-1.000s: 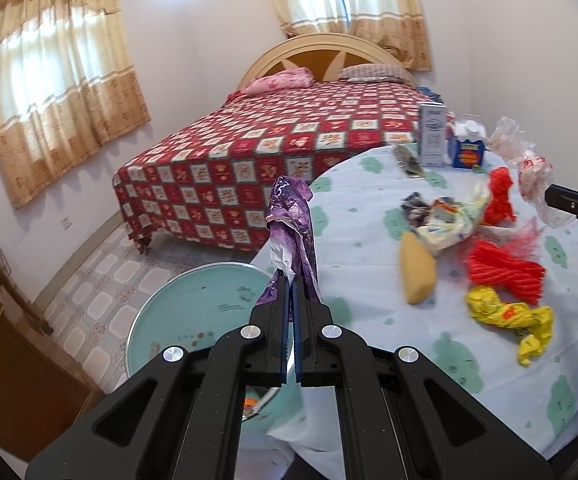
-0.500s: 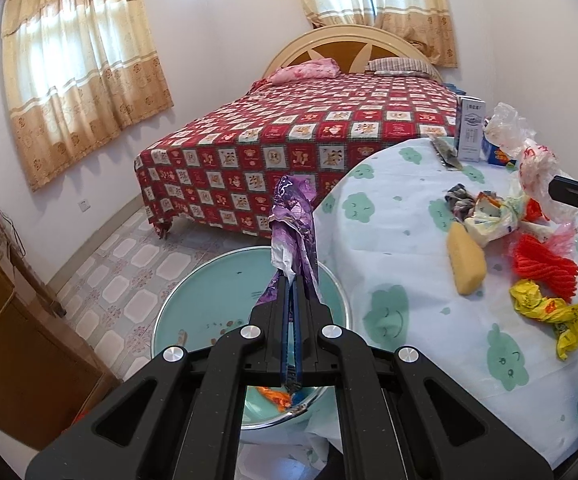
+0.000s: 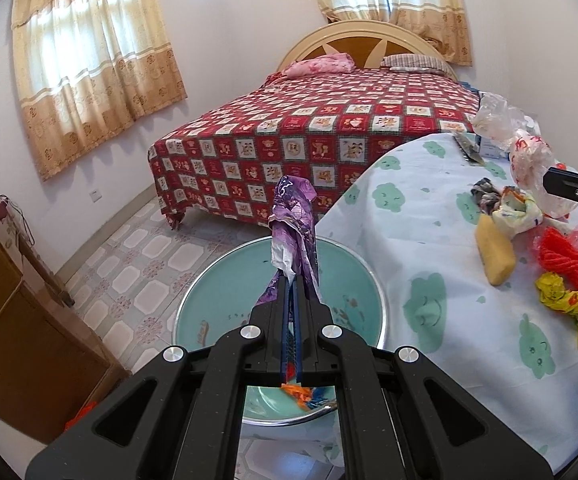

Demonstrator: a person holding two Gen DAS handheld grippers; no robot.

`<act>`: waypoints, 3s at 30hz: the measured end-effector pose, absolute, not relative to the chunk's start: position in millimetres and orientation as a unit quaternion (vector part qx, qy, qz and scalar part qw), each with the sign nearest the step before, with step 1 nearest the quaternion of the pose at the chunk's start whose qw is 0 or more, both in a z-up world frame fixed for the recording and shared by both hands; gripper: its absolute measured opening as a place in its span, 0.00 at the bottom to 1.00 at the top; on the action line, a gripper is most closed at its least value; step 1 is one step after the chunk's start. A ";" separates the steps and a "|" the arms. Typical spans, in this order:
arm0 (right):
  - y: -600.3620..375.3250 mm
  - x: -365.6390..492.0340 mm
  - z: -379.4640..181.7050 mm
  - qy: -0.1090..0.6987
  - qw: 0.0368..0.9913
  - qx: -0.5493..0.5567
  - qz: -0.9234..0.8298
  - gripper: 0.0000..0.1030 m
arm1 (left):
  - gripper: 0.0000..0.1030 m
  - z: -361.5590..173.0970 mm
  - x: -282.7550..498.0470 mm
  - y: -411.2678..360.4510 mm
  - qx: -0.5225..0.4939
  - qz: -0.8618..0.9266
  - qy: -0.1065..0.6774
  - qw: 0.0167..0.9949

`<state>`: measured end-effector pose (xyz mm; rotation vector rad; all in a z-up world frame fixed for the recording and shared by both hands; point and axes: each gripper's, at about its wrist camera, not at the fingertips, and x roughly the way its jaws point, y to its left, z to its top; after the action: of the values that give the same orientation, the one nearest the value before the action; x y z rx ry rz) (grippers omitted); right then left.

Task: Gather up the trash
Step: 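Carry the purple wrapper and clear bag over the teal bin and release both, then move both open tools back over the trash on the table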

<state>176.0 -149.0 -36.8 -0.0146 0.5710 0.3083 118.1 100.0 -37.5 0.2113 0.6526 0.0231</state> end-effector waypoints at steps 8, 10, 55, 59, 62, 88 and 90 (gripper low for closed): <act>-122.5 187.6 -40.2 0.285 0.942 -0.021 0.176 0.02 | 0.02 -42.3 121.3 119.5 0.102 0.028 0.330 0.938; -115.7 189.3 -40.9 0.286 0.941 -0.023 0.180 0.02 | 0.02 -42.7 122.1 123.1 0.101 0.032 0.331 0.938; -32.2 209.5 -53.9 0.307 0.912 -0.072 0.262 0.03 | 0.02 -50.4 130.1 170.6 0.091 0.075 0.353 0.928; -26.7 208.1 -55.3 0.308 0.909 -0.076 0.269 0.03 | 0.02 -51.4 129.7 170.8 0.090 0.070 0.354 0.928; -23.5 207.9 -56.9 0.311 0.905 -0.075 0.281 0.03 | 0.06 -52.3 128.7 169.1 0.086 0.060 0.355 0.929; -38.0 195.0 -57.3 0.311 0.910 -0.060 0.267 0.18 | 0.52 -51.6 120.8 155.8 0.094 0.052 0.348 0.931; -42.9 190.6 -55.5 0.309 0.913 -0.058 0.260 0.19 | 0.53 -51.9 119.8 152.5 0.097 0.052 0.346 0.932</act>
<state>190.6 -42.9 -55.5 -0.1202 0.6373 0.5348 119.8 152.5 -51.9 0.1976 0.7086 0.1072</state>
